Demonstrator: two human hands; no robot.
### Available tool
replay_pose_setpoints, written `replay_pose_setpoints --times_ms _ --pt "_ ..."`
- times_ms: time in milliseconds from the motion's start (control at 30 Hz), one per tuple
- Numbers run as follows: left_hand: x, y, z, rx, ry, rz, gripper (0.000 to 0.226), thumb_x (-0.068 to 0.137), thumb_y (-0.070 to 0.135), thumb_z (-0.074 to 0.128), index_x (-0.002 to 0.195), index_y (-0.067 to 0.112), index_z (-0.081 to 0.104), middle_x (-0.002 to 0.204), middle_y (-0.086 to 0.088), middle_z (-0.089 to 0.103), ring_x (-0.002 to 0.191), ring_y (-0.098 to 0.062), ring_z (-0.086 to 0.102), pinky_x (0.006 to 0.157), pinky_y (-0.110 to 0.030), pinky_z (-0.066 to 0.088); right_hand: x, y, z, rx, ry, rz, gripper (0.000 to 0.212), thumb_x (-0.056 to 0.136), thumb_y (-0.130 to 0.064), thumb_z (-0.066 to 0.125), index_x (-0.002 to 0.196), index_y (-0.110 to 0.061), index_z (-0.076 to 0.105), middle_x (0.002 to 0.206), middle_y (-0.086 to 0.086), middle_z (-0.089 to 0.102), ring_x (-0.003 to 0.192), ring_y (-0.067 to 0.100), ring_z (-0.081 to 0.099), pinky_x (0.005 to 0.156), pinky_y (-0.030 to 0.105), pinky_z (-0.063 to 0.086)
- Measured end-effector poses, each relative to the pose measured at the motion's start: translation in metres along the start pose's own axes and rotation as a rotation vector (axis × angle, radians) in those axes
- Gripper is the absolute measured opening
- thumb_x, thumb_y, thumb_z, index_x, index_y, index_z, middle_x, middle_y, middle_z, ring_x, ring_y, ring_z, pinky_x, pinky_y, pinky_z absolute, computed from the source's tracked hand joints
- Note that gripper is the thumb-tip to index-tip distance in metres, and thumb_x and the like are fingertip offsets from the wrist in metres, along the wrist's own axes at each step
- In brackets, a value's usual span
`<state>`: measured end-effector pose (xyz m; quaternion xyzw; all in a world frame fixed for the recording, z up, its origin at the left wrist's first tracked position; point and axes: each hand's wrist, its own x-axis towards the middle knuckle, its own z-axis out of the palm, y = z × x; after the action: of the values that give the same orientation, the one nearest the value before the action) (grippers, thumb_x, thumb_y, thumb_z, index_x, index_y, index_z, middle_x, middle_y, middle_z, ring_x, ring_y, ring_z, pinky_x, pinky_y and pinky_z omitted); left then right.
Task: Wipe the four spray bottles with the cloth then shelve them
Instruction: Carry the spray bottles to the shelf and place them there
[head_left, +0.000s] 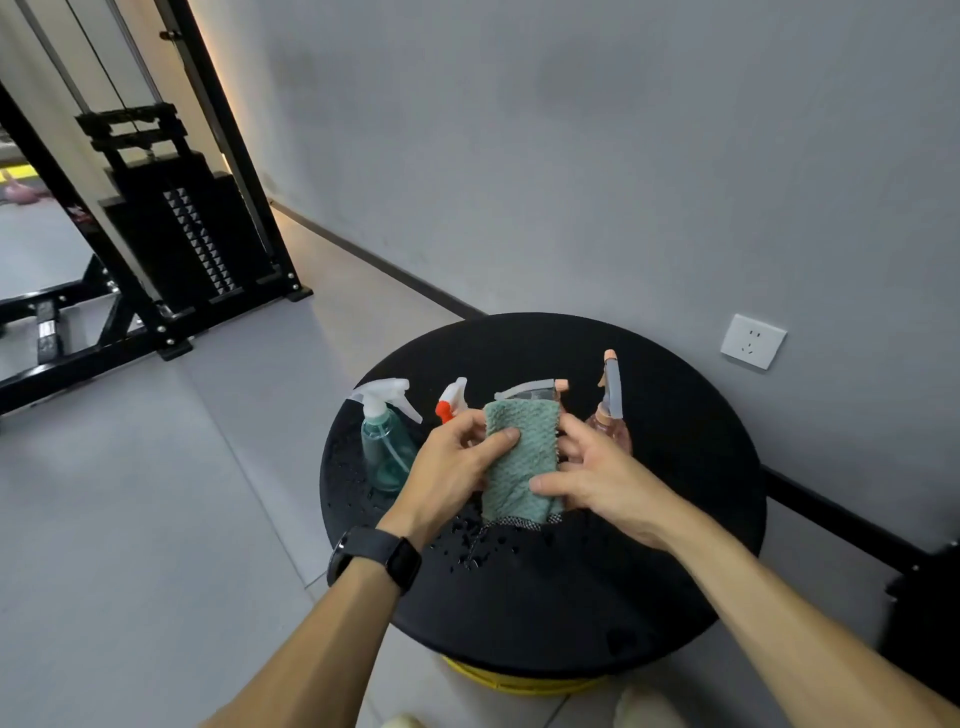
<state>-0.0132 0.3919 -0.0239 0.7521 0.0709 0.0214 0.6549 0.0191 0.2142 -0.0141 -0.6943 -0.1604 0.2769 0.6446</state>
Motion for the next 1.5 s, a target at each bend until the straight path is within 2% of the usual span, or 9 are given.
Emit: replay_pose_setpoints --times_ms 100,267,467,633,767,933,1267,1367,1500 --pt "-0.006 -0.012 0.005 0.002 -0.007 -0.071 0.024 0.090 0.031 0.071 0.107 0.013 0.069 0.112 -0.019 0.070 0.103 -0.038 0.069 0.088 -0.062 0.054 -0.005 0.013 0.002 0.007 0.022 0.050 0.049 0.089 0.008 0.059 0.128 -0.021 0.051 0.113 0.002 0.071 0.103 0.020 0.070 0.087 0.048 0.057" --pt "-0.014 -0.037 0.015 0.052 -0.029 -0.204 0.023 0.094 0.024 0.068 0.110 0.007 0.069 0.108 -0.015 0.074 0.096 -0.027 0.074 0.087 -0.052 0.058 -0.012 0.034 0.001 -0.007 0.046 0.184 0.026 0.098 -0.018 0.056 0.123 -0.016 0.058 0.111 0.003 0.072 0.100 0.016 0.070 0.085 0.043 0.058" --pt "-0.024 -0.072 0.029 0.276 -0.108 -0.376 0.021 0.093 0.033 0.069 0.101 0.013 0.070 0.094 -0.005 0.076 0.072 -0.015 0.073 0.059 -0.033 0.062 -0.008 0.068 -0.003 -0.144 -0.021 0.455 0.022 0.097 -0.006 0.053 0.119 -0.007 0.057 0.106 0.013 0.071 0.090 0.024 0.072 0.078 0.044 0.060" --pt "-0.023 -0.098 0.032 0.350 -0.161 -0.484 0.037 0.092 0.036 0.069 0.105 0.002 0.067 0.098 -0.015 0.076 0.081 -0.028 0.075 0.067 -0.045 0.063 -0.001 0.093 0.001 -0.252 0.001 0.542 0.010 0.094 0.000 0.055 0.094 -0.009 0.058 0.084 0.009 0.065 0.070 0.017 0.066 0.070 0.038 0.061" --pt "-0.012 -0.111 0.036 0.404 -0.138 -0.498 0.038 0.091 0.036 0.070 0.102 -0.001 0.067 0.098 -0.015 0.074 0.079 -0.028 0.074 0.068 -0.044 0.063 0.013 0.112 0.002 -0.426 0.120 0.535 0.010 0.089 -0.006 0.063 0.094 -0.014 0.059 0.092 0.007 0.062 0.073 0.017 0.066 0.067 0.034 0.061" --pt "0.004 -0.122 0.031 0.687 -0.040 -0.407 0.020 0.087 0.039 0.070 0.085 0.023 0.060 0.099 -0.007 0.072 0.085 -0.026 0.072 0.076 -0.039 0.062 0.022 0.117 -0.002 -0.816 0.248 0.424 0.025 0.088 -0.018 0.063 0.113 -0.022 0.064 0.111 0.000 0.065 0.098 0.019 0.064 0.076 0.027 0.050" --pt "0.002 -0.122 0.029 0.770 -0.051 -0.346 0.020 0.089 0.038 0.068 0.085 0.021 0.057 0.099 -0.006 0.070 0.092 -0.026 0.068 0.079 -0.037 0.058 0.021 0.121 0.008 -0.821 0.038 0.272 0.028 0.088 -0.024 0.065 0.116 -0.021 0.069 0.116 -0.002 0.069 0.105 0.012 0.063 0.090 0.024 0.049" --pt "-0.001 -0.116 0.029 0.782 -0.041 -0.294 0.019 0.091 0.038 0.066 0.095 0.020 0.063 0.103 -0.002 0.069 0.096 -0.022 0.065 0.078 -0.028 0.051 0.019 0.108 -0.001 -0.778 0.084 0.250 0.029 0.089 -0.026 0.064 0.117 -0.021 0.067 0.115 -0.003 0.068 0.104 0.011 0.062 0.089 0.024 0.049" --pt "-0.003 -0.099 0.027 0.805 -0.054 -0.198 0.023 0.091 0.040 0.064 0.105 0.022 0.065 0.101 0.005 0.067 0.096 -0.016 0.064 0.083 -0.029 0.052 0.011 0.088 -0.024 -0.675 0.267 0.229 0.030 0.087 -0.030 0.067 0.116 -0.022 0.067 0.110 -0.006 0.067 0.098 0.008 0.061 0.083 0.021 0.045"
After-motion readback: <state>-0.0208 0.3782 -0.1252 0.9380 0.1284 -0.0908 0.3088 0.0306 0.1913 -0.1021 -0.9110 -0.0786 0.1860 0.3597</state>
